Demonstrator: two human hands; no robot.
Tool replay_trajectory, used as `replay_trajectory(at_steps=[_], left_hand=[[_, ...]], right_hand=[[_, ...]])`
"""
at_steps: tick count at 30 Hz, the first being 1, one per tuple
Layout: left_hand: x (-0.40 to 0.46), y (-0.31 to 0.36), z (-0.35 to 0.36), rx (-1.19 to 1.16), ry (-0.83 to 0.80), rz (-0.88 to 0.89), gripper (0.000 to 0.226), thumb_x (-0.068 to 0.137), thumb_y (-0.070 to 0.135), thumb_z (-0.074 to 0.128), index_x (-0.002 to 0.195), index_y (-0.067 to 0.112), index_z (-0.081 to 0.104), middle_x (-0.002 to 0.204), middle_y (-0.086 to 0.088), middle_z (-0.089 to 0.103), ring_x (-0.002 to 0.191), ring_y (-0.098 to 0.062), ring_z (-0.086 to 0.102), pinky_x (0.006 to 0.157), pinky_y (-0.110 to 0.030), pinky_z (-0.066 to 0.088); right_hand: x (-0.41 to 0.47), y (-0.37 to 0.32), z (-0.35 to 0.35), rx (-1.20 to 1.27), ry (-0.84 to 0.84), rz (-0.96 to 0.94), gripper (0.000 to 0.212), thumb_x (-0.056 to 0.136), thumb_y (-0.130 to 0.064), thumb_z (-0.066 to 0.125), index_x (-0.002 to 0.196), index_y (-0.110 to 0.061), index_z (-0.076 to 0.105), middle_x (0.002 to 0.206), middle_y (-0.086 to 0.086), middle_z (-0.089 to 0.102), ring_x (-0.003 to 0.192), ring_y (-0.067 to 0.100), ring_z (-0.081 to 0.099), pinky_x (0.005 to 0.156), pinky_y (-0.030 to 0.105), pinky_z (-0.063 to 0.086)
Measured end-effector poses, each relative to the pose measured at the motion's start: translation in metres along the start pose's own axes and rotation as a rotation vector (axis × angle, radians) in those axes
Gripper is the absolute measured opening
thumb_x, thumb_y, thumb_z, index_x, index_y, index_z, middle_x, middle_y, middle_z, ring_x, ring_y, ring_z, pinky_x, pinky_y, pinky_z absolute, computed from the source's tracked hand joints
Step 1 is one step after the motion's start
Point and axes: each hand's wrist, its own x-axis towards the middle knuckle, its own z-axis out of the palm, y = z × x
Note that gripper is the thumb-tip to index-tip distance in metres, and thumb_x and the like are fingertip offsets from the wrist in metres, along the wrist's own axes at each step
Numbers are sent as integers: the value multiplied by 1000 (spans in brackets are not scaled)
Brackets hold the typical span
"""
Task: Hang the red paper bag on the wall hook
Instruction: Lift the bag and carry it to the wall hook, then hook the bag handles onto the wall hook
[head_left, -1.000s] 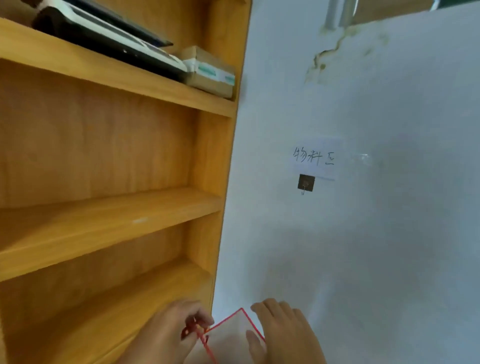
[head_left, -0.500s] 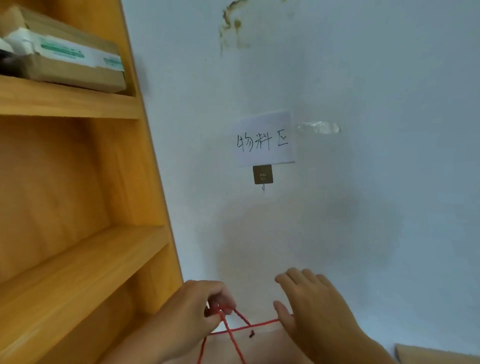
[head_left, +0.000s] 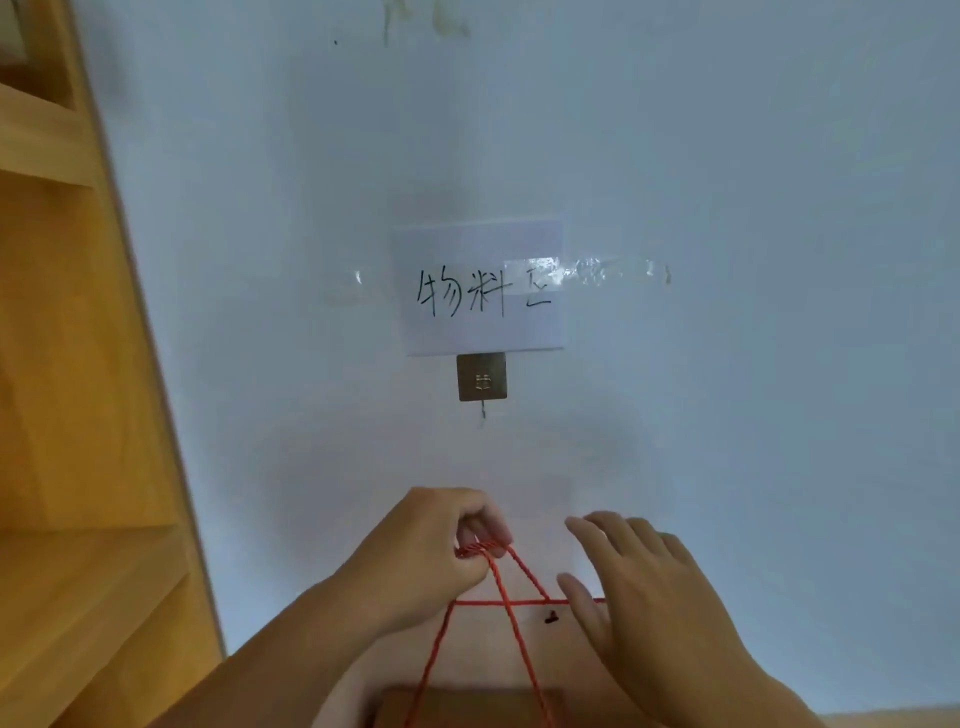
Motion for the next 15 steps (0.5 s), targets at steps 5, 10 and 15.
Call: replay_trajectory(at_steps=[5, 10, 15], left_hand=[[57, -16, -10, -31, 7, 91, 28, 83, 3, 76, 94, 29, 76, 87, 16, 76, 85, 3, 69, 70, -13, 58], [109, -25, -16, -17, 63, 110, 27, 81, 3, 78, 92, 28, 77, 88, 12, 77, 81, -4, 70, 72, -21, 60], [150, -38, -21, -21, 164, 76, 27, 81, -3, 77, 90, 23, 78, 86, 8, 78, 80, -5, 73, 79, -28, 64]], right_hand=[[28, 7, 6, -36, 14, 35, 38, 83, -41, 55, 113, -19, 61, 107, 0, 66, 88, 24, 62, 74, 39, 53], [45, 20, 14, -60, 8, 43, 34, 83, -39, 55, 112, -20, 59, 106, 0, 64, 89, 25, 60, 76, 39, 50], [51, 32, 21, -45, -7, 59, 33, 82, -39, 61, 109, -20, 60, 107, 0, 65, 89, 24, 61, 76, 39, 51]])
